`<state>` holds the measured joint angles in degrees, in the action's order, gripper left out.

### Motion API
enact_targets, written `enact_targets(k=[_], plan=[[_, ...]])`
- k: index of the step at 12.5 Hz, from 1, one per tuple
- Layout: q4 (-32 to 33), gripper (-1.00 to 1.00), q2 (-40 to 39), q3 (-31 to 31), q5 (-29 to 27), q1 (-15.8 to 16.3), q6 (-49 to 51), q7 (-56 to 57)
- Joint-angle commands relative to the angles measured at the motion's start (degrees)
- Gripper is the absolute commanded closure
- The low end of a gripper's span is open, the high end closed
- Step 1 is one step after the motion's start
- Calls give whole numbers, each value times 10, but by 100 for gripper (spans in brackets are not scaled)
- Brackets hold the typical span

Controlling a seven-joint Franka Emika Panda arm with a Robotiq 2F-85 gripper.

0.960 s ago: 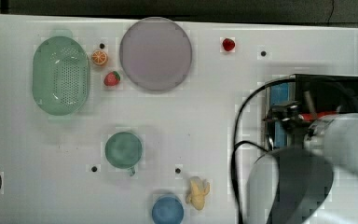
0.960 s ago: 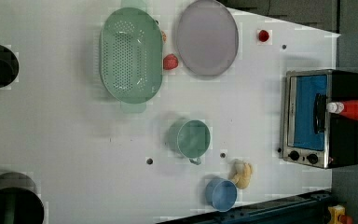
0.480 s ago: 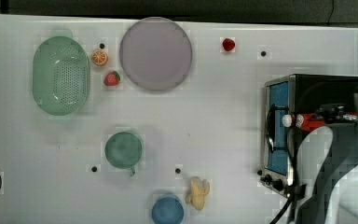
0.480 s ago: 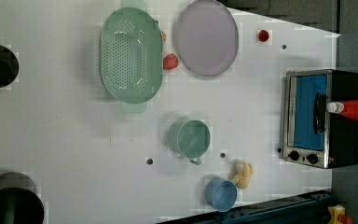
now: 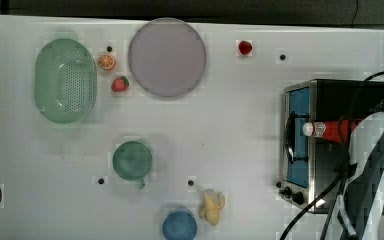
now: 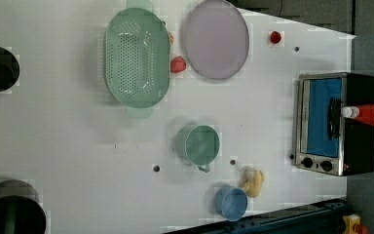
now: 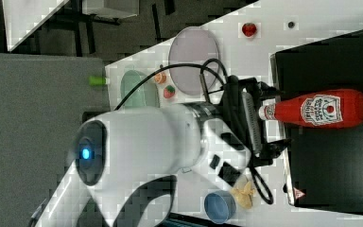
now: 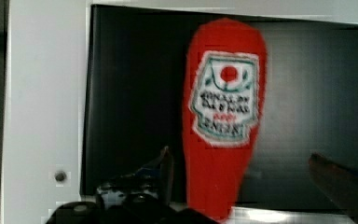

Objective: Pick Ketchup from oven and place it on table.

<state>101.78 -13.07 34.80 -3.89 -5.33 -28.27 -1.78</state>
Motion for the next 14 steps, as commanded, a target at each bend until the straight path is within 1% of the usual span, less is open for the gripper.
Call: enact_targets(k=[1, 4, 7, 10, 11, 13, 14], plan=[[-1, -100, -40, 4, -36, -16, -40, -16], [-1, -100, -77, 3, -58, -28, -46, -16], [0, -100, -99, 3, -94, -30, -61, -16], [1, -100, -111, 3, -96, -32, -80, -16], [1, -92, -112, 3, -96, -33, -79, -16], [2, -44, -113, 3, -96, -33, -78, -16], [1, -27, -113, 3, -96, -33, -78, -16]])
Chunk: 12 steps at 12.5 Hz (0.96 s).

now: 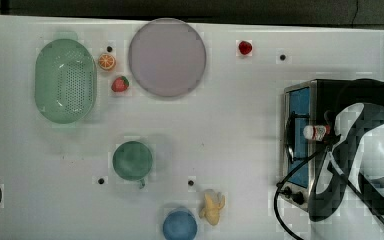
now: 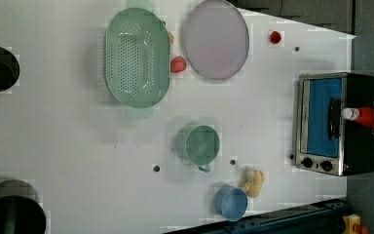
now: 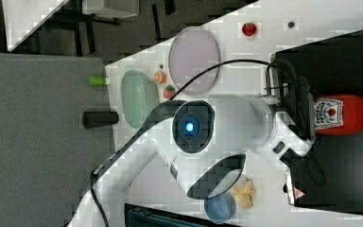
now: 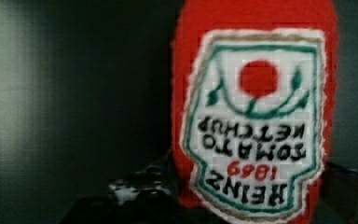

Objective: Pick Ketchup from oven and place it on table.

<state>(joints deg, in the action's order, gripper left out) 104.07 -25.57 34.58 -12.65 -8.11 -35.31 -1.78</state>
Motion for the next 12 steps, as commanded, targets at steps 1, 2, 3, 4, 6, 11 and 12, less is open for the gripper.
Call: enact_targets(k=[1, 2, 3, 4, 6, 11, 12], plan=[[-24, -27, 12, 7, -9, -5, -7, -16], [-24, -27, 13, 8, -9, -5, -7, -16], [-25, -27, 15, 10, -8, -5, -6, -16], [-28, -27, 21, 10, -8, -4, -5, -16], [-47, -27, 40, 10, -3, 0, 20, -16], [-147, -27, 85, 8, 66, 34, 172, -16], [-167, -27, 92, 6, 79, 43, 187, -16]])
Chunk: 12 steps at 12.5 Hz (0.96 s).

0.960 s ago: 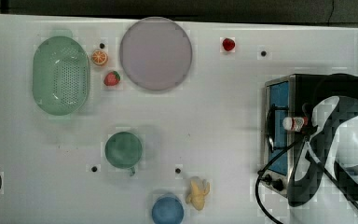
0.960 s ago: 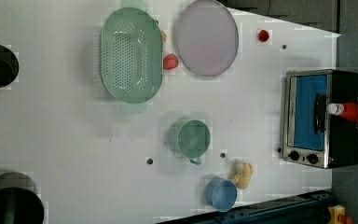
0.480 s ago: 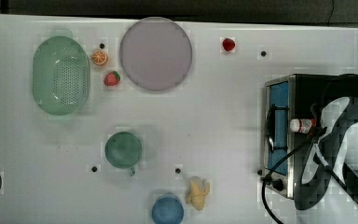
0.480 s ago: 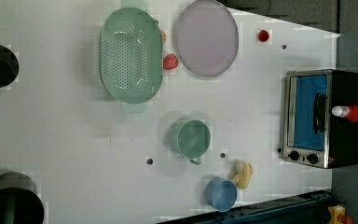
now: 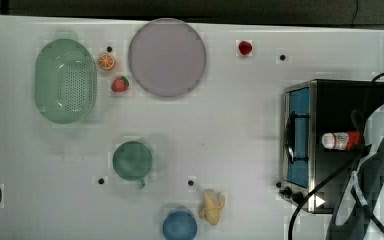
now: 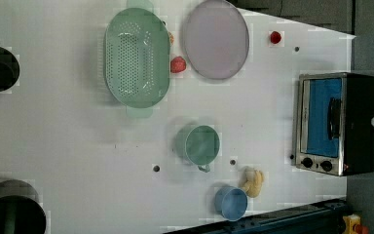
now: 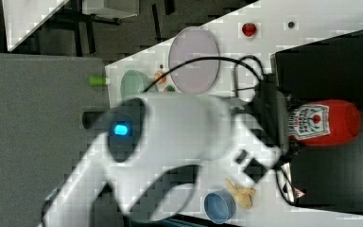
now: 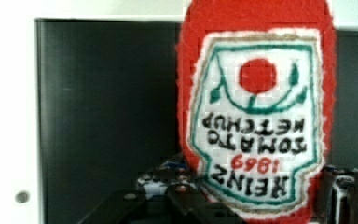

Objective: Pick Ketchup from oven and place it on table.

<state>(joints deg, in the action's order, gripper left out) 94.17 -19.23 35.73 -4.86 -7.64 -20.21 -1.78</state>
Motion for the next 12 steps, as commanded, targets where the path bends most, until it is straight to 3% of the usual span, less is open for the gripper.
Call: enact_targets(k=[1, 8, 12], plan=[[-83, -27, 37, -9, 7, 49, 47, -16], [-88, -27, 97, -113, 8, 124, 192, -12], [-68, -27, 97, -196, 8, 149, 201, -12]])
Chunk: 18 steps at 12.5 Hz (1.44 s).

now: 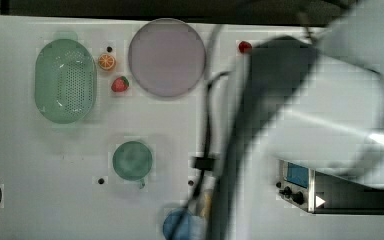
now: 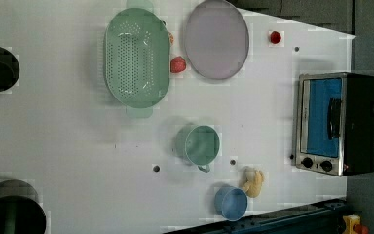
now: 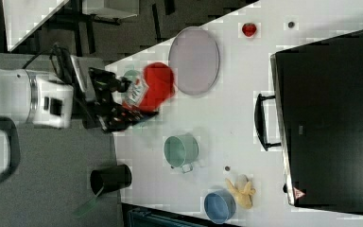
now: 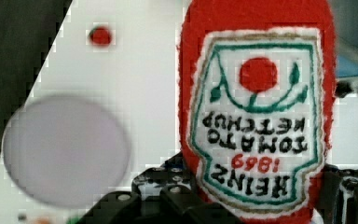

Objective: Pick Ketchup from oven and place it on table.

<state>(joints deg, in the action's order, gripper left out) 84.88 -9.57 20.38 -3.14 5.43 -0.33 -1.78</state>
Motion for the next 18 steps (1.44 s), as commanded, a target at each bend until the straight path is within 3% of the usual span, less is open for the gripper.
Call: enact_targets(k=[1, 13, 18], plan=[[39, -27, 0, -58, -9, 22, -5, -12], [375, -27, -8, -84, -9, 33, -351, -16], [450, -27, -42, -84, -9, 32, -481, -16]])
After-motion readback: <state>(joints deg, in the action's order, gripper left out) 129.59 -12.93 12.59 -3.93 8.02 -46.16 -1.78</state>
